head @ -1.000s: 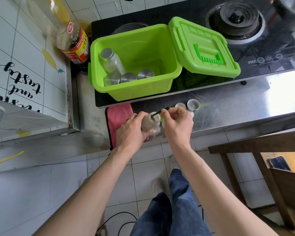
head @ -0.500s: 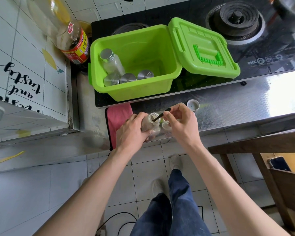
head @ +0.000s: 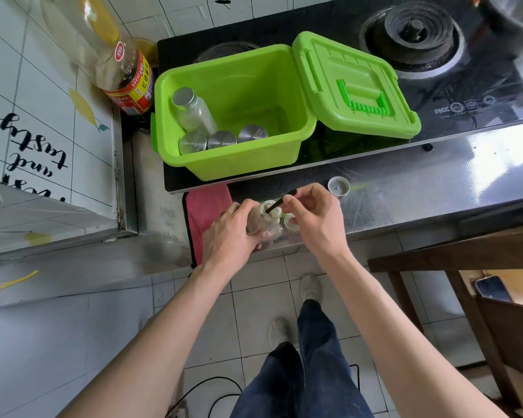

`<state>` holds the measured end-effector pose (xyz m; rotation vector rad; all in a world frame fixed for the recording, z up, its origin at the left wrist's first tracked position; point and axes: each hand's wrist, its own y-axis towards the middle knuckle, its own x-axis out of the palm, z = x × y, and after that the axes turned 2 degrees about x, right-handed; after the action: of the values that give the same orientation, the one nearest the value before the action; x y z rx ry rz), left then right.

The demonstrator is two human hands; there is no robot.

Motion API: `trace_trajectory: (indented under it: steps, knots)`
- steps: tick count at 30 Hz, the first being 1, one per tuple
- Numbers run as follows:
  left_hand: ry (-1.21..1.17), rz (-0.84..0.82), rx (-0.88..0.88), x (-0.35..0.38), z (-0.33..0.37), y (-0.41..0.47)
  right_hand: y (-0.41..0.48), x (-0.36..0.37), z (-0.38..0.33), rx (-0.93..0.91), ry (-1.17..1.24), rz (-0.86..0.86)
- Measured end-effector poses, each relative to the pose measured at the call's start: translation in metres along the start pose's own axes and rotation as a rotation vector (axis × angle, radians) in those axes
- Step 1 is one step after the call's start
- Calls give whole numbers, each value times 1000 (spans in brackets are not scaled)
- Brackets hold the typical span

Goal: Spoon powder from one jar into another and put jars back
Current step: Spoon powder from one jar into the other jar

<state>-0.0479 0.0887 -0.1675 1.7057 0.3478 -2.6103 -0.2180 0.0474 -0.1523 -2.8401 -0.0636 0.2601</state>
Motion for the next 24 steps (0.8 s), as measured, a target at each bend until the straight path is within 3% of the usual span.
trace_trajectory:
  steps: [13, 24]
  knots:
    - [-12, -6, -1, 2, -3, 1, 11, -16, -1, 108, 168, 59]
    - [-15, -4, 11, 2, -3, 1, 12, -26, 0, 119, 159, 91]
